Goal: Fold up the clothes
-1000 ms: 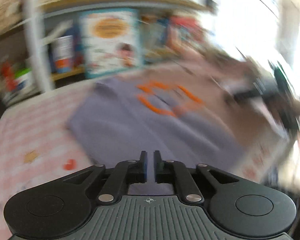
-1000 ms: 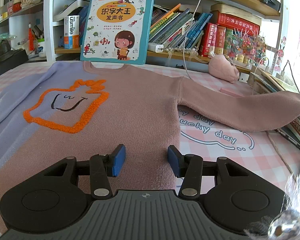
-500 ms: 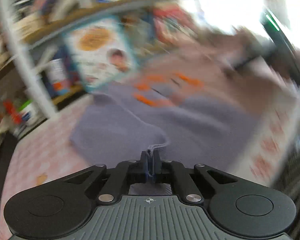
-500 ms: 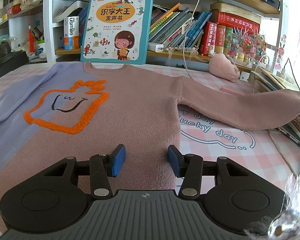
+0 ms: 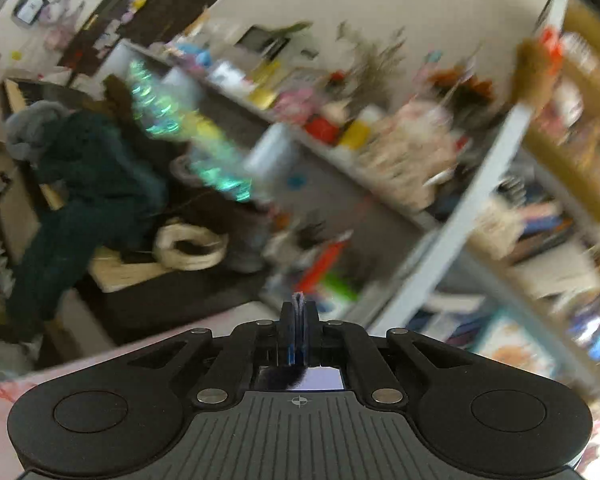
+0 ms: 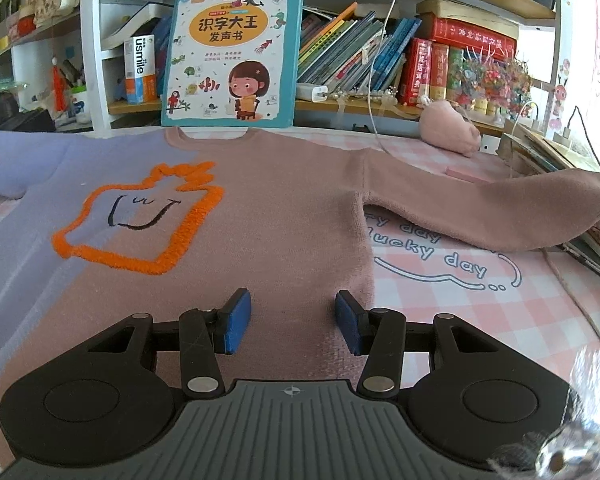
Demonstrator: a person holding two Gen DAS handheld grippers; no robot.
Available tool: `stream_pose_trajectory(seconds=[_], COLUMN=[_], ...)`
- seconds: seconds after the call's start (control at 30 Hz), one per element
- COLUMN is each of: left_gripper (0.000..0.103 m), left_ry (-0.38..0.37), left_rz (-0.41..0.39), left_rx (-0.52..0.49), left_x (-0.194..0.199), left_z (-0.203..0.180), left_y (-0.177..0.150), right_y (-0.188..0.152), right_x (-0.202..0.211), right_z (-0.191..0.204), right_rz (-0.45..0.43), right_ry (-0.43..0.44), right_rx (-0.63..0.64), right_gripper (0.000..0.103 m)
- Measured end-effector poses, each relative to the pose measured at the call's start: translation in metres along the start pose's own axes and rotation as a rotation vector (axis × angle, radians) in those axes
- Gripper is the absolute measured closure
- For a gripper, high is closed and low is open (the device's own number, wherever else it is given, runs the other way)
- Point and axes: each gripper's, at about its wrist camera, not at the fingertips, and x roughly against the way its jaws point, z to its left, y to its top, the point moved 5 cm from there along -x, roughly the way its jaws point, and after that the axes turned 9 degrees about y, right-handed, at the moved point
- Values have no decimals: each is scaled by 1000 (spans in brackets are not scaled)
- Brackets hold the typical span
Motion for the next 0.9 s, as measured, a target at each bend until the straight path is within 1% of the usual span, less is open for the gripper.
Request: stream_pose_trajectory(seconds=[0.1,0.33,0.53,0.63,0.7,0.77,0.8,0.83,0.87,0.9], left_gripper=[99,100,99,97,92,80,76,69,65,63], left_ry=[58,122,176,202,220,201,190,158,121,72], left_rz=[51,49,45,43,42,24,15,24,37,71], left_rx=[-13,-84,-145,-176,-196,-254,-284,-316,-348,-379], left_x=[-15,-17,-18,-18,-18,-1,8,16,25,31], left_z=[17,22,25,27,28,18,12,4,-4,-14], left_y=[-8,-6,-4,-2,-2,-4,-6,-11,-17,-26], right_y=[1,6,9,10,9,9,9,8,8,8], right_x=[-2,-9,-14,-16,-16,-15,-14,-14,-13,-13], right_z=[3,14,27,27,24,21,19,18,17,18], right_rz=[9,37,40,35,35,35,35,35,35,35], right_ry=[-2,-6,-10,-8,0,12,18,24,28,29], right_rx=[1,14,32,47,43,30,23,16,14,16], right_gripper=[58,58,58,58,54,54,54,54,54,54])
